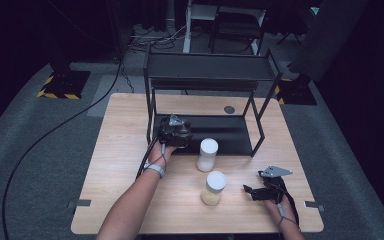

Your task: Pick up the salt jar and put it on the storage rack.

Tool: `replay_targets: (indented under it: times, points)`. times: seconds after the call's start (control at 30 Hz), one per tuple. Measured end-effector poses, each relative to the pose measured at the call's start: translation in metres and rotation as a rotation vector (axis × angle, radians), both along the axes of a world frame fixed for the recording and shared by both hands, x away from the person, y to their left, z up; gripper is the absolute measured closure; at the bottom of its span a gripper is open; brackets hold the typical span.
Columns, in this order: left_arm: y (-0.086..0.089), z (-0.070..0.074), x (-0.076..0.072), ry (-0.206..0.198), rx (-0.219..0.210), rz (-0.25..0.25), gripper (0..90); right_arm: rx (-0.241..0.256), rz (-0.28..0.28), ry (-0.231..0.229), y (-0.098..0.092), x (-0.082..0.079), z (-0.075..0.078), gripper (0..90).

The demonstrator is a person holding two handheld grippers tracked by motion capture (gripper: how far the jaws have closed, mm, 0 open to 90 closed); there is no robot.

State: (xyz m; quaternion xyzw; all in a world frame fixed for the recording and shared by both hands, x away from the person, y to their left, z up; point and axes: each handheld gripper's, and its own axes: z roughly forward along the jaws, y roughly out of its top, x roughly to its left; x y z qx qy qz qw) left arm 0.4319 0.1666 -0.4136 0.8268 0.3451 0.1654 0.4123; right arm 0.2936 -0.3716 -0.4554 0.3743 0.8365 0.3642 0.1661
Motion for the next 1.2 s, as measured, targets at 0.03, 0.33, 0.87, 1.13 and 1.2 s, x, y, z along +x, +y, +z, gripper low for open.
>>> replay_targets:
  times: [0.03,0.33,0.87,1.13,1.2]
  points:
    - [-0.001,0.0,0.0,0.004,0.006,0.005,30.1,0.0,0.0,0.0,0.0,0.0,0.0,8.7]
    - [-0.003,-0.005,0.001,0.019,-0.002,0.022,30.1,0.0,0.0,0.0,0.0,0.0,0.0,8.7]
    - [0.004,-0.018,-0.002,0.008,-0.026,0.032,29.8,0.0,0.001,0.001,0.0,0.0,0.0,8.7]
    - [0.004,-0.012,-0.01,-0.027,-0.064,0.07,16.2,0.001,0.0,0.002,0.0,0.0,0.0,8.7]
    - [0.004,-0.006,-0.013,-0.03,-0.066,0.073,13.8,0.001,-0.002,0.002,0.001,-0.001,0.0,8.7]
